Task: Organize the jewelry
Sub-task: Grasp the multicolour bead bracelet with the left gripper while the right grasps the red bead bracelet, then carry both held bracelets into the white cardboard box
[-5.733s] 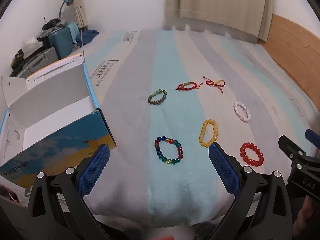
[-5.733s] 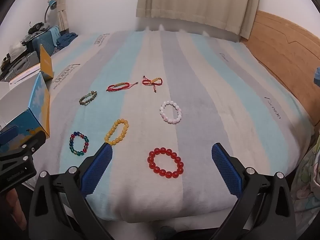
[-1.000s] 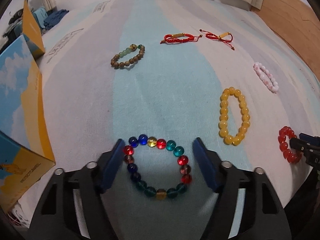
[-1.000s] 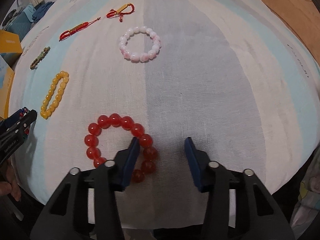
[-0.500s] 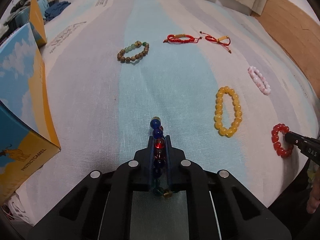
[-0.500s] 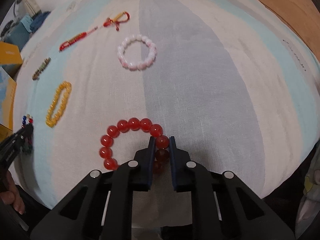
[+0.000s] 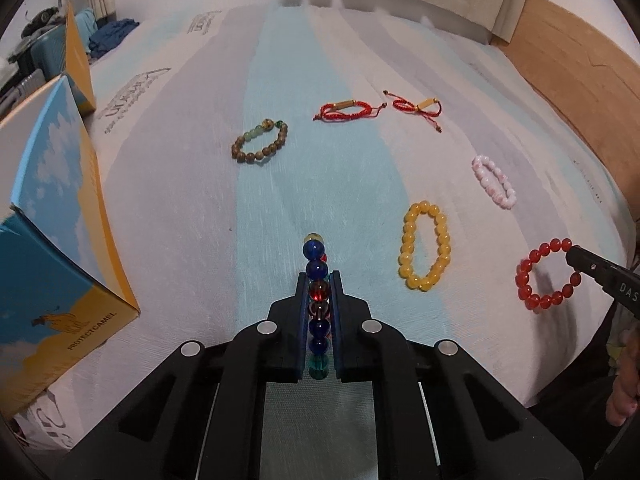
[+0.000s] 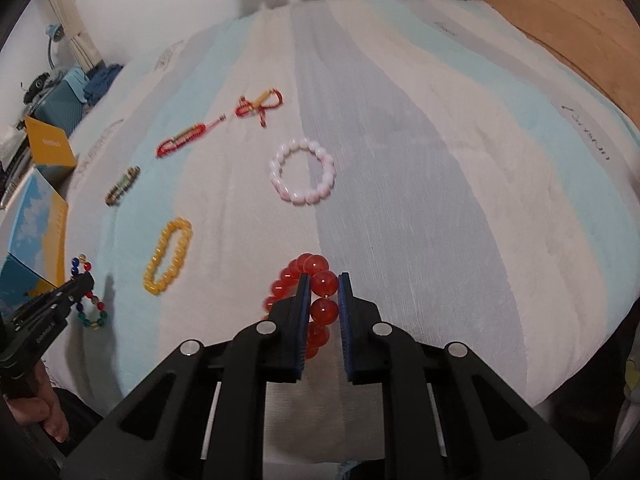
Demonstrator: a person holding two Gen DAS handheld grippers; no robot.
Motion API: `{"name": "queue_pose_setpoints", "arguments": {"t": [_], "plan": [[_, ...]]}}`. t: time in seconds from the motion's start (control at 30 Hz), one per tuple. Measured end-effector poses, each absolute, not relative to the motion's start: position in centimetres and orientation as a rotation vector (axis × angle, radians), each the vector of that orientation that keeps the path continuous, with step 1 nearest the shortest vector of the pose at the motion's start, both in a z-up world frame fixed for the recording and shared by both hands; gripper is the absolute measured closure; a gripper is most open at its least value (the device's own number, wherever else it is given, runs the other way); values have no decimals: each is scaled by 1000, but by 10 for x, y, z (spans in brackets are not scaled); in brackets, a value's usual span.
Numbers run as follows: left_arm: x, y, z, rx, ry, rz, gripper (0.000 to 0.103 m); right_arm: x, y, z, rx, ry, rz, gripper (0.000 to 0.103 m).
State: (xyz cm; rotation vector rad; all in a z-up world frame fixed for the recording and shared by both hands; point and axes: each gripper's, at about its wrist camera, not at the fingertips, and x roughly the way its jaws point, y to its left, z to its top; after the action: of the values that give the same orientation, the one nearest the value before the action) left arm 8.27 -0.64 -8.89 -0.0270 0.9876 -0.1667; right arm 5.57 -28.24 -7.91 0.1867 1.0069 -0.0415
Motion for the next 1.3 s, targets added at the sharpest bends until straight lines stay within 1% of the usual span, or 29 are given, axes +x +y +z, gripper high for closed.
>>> {"name": "queue_pose_setpoints", "arguments": {"t": [0.37, 0.67, 1.0, 1.3], "plan": [[82, -9, -56, -19, 933, -158, 94, 59, -269, -52, 164, 954, -72, 90], [82, 6, -20, -37, 867, -151, 94, 66, -248, -23, 150, 908, -58, 90], [81, 43, 20, -81, 810, -120, 94, 74, -210, 4, 131, 880, -20, 90], [76, 102, 33, -126, 808, -18, 94, 85, -157, 31, 103, 852, 40, 90]]}}
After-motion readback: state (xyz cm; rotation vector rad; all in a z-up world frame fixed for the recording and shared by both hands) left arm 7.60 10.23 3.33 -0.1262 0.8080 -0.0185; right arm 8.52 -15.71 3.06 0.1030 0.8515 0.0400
